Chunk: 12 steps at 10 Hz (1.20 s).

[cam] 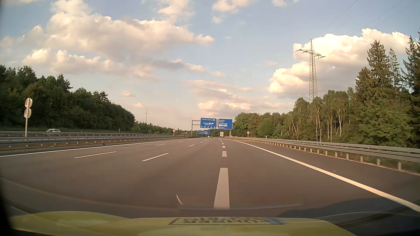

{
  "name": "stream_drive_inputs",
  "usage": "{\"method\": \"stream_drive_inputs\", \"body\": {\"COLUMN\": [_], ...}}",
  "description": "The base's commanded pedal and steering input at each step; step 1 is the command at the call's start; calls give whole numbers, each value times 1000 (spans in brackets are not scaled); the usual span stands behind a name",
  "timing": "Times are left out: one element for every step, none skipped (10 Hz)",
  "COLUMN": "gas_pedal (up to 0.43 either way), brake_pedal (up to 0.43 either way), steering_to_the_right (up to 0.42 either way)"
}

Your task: Follow the waypoints while adhering to traffic rules and regulations

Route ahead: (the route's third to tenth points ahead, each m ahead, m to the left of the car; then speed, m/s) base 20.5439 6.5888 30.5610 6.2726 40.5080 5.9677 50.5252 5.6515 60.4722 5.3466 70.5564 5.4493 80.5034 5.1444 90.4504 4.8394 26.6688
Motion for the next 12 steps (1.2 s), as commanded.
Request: {"method": "stream_drive_inputs", "body": {"gas_pedal": [287,287,287,287,287,287,280,280,280,260,197,67], "brake_pedal": [0,0,0,0,0,0,0,0,0,0,0,0], "steering_to_the_right": [2,2,2,2,1,1,0,1,0,1,0,0]}}
